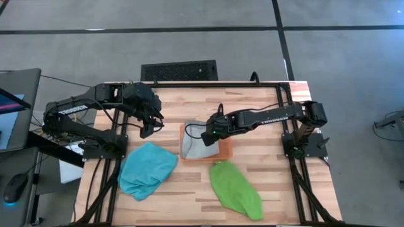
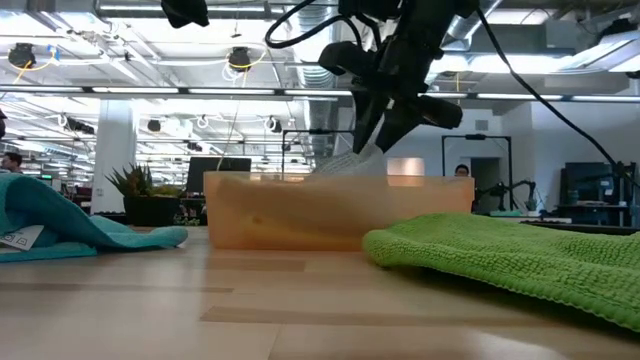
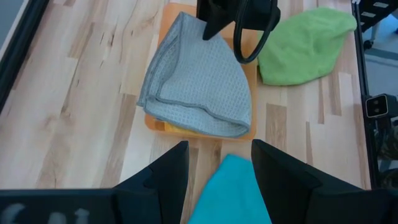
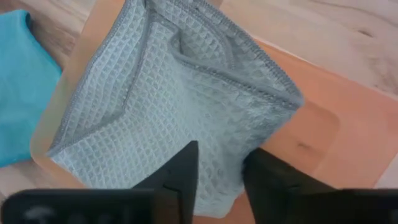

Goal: Sort microfiber towel by color & place in baskets
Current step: Stack the gray towel on top of the yellow towel into the orange bin, then fold the green towel

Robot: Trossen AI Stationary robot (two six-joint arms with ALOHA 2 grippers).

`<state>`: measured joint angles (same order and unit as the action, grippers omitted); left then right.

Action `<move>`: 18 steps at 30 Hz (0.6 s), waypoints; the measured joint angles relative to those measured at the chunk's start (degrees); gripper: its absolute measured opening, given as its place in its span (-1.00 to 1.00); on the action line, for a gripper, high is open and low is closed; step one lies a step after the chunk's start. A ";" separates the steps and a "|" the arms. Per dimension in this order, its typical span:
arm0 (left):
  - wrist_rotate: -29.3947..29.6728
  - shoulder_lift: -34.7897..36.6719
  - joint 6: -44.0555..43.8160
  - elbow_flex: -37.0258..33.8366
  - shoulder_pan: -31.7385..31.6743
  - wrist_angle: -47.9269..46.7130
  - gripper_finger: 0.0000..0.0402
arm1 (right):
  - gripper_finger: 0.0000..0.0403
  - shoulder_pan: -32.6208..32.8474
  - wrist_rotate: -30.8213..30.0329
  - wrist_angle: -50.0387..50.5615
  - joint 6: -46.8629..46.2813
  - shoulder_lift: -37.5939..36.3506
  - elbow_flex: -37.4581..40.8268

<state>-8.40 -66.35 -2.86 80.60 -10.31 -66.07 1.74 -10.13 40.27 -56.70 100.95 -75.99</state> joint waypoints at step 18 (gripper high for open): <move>3.71 0.00 -6.51 0.02 0.02 -6.69 -0.17 | 0.13 -1.10 2.09 1.01 5.32 -11.61 0.09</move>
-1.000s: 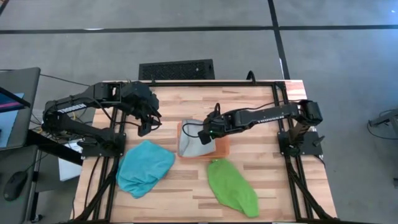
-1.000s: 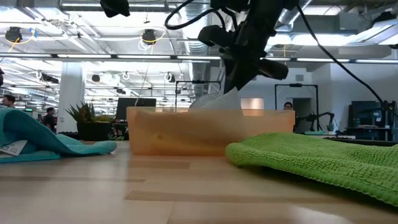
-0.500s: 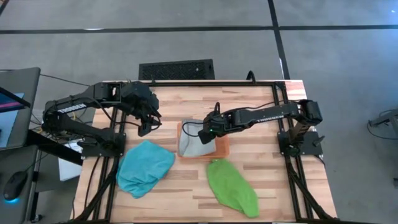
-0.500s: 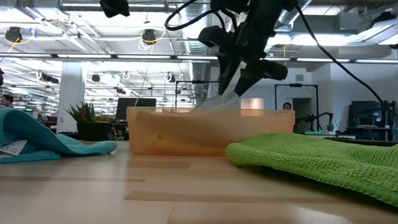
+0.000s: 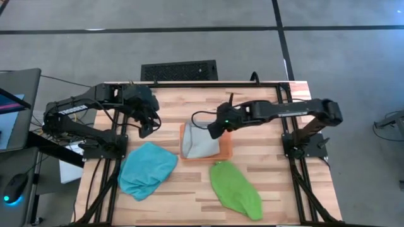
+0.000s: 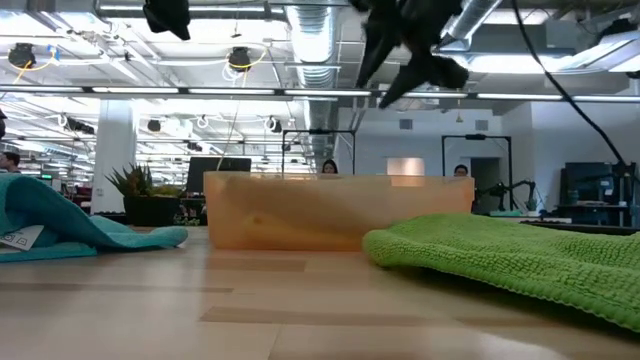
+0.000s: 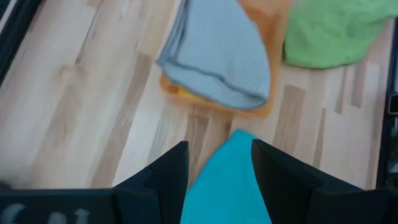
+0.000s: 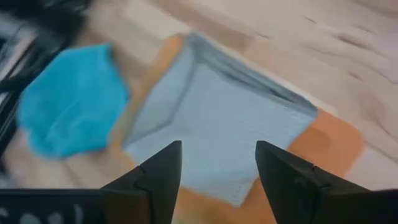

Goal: Sort microfiber towel by color & place in baskets
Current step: Fold the green towel

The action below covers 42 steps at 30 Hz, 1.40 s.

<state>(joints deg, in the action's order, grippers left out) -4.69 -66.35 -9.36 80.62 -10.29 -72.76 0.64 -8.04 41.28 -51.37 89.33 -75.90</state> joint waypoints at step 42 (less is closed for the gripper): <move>2.42 0.04 0.28 -0.02 15.49 2.87 -0.17 | 0.12 41.62 16.86 -2.63 -22.07 18.29 -0.08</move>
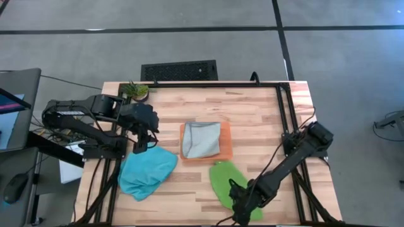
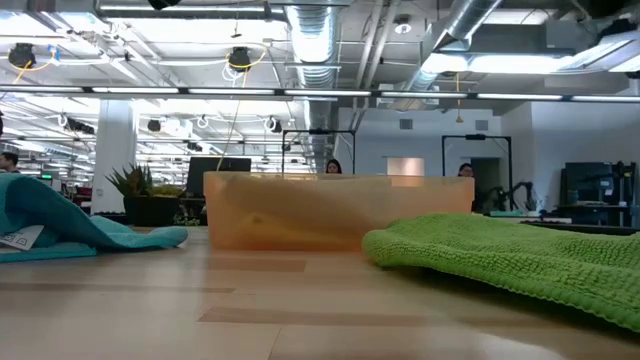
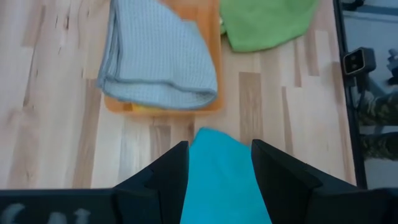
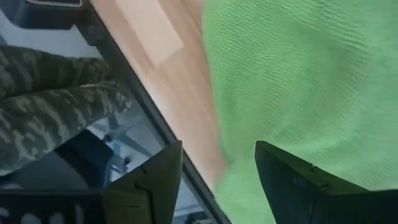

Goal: Sort microfiber towel by color & place in baskets
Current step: Fold the green towel

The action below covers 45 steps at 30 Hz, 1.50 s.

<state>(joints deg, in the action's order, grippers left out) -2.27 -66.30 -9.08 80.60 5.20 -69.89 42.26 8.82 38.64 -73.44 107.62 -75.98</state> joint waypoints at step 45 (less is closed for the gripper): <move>-0.37 -0.15 1.38 -0.02 0.08 0.83 -0.17 | 0.12 -2.55 1.72 1.48 -3.20 2.64 2.18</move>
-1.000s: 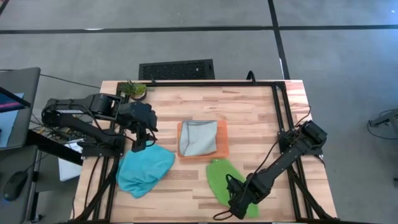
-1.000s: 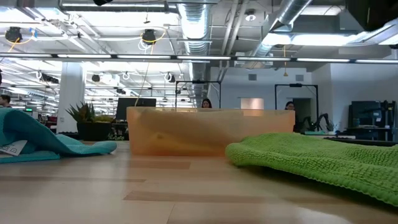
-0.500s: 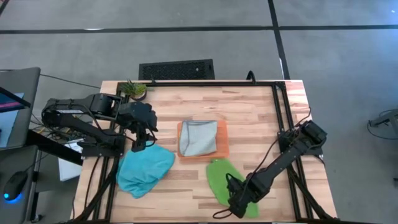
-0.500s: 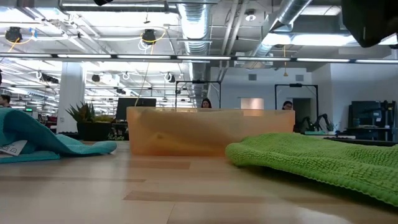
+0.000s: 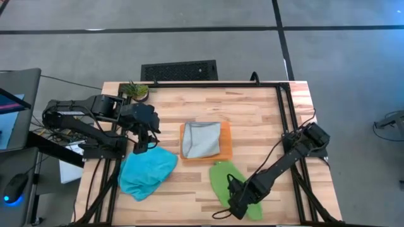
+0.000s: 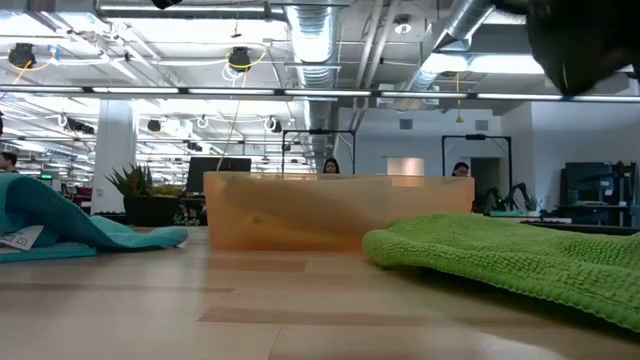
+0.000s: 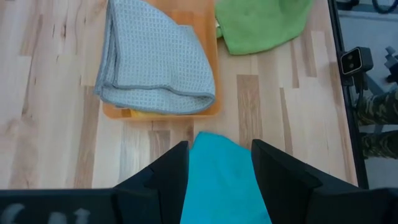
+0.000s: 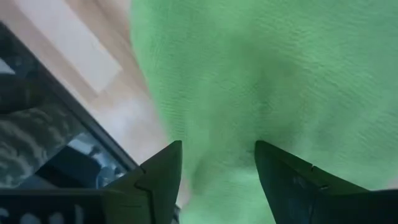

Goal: Sort microfiber towel by color & place in baskets
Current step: Fold the green towel

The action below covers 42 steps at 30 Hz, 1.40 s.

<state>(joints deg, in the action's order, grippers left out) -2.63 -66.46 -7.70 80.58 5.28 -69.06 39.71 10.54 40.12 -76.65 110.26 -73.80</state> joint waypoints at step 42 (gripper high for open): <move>-0.02 -0.02 5.16 0.00 0.00 -0.02 -0.17 | -0.99 -10.48 -9.15 49.99 5.66 -2.58 -32.22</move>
<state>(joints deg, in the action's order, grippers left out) -2.66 -66.48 -2.55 80.58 5.28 -69.08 29.23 1.39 90.11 -70.99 107.69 -106.03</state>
